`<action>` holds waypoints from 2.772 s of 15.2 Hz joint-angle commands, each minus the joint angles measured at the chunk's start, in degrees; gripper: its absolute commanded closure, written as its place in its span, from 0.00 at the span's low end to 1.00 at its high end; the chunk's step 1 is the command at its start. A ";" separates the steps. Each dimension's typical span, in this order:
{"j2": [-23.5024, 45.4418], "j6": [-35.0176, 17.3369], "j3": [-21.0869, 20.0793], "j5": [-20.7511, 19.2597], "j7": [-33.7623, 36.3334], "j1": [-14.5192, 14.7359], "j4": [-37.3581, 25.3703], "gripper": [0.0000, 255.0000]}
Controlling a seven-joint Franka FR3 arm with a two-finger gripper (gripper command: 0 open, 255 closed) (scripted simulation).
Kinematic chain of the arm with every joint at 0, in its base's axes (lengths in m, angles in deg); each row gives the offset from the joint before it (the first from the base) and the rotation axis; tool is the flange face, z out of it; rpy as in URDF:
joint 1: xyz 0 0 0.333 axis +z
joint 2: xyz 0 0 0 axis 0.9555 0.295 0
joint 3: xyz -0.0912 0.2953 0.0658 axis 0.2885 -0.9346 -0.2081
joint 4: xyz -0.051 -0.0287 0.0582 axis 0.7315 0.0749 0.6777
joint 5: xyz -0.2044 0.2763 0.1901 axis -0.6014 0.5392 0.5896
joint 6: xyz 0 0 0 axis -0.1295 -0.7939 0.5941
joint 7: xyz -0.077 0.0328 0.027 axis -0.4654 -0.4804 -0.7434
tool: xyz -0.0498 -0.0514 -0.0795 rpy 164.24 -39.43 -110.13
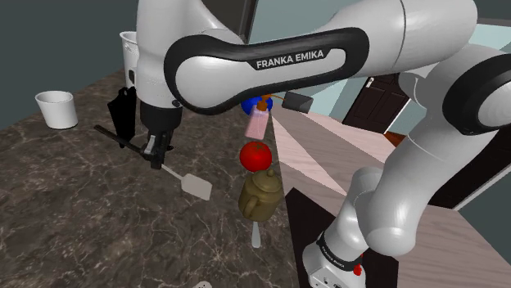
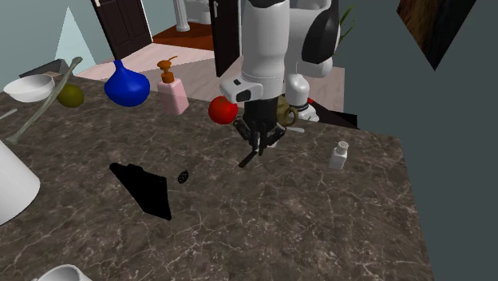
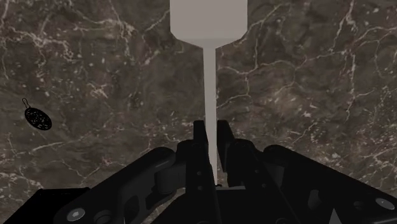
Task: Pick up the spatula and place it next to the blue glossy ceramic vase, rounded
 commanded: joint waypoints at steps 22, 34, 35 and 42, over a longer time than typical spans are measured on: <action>-0.78 17.81 0.09 0.13 0.01 -0.07 -17.01 1.00; -3.60 18.07 8.40 1.00 -15.39 -7.04 -14.22 1.00; -3.51 18.12 9.16 1.01 -16.76 -7.65 -14.33 1.00; -1.22 18.81 14.33 1.17 -26.26 -11.98 -17.03 1.00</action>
